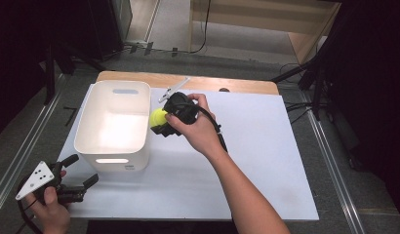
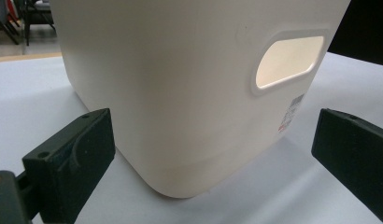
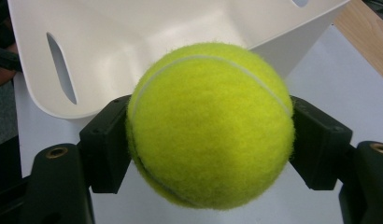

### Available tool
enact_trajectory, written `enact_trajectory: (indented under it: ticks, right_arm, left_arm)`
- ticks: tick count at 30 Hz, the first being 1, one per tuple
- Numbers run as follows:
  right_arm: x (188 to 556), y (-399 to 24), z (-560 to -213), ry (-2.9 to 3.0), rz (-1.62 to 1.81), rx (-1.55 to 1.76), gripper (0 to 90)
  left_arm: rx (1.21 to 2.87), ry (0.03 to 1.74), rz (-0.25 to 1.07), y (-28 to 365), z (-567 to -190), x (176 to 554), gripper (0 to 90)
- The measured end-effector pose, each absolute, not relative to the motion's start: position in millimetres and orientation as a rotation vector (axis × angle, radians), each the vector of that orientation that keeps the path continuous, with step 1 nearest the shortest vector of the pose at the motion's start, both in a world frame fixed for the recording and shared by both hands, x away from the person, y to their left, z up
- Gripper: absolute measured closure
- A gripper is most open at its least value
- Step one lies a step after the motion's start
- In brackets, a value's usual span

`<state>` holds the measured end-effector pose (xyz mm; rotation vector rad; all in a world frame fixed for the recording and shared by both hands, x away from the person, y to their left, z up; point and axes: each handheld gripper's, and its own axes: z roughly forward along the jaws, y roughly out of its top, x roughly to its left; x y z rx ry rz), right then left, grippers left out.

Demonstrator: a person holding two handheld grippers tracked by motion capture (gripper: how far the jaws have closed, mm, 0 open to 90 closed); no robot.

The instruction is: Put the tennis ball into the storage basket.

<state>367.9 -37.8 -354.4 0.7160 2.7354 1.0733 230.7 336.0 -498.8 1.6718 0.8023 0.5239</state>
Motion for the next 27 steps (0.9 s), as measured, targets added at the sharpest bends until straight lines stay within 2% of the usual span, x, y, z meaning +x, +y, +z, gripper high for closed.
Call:
enact_trajectory:
  ticks: [27]
  right_arm:
    - [358,-8,-337,2.733,1.136,0.623,22.8]
  left_arm:
    - [1.67,0.804,0.524,336,-499,231,0.0]
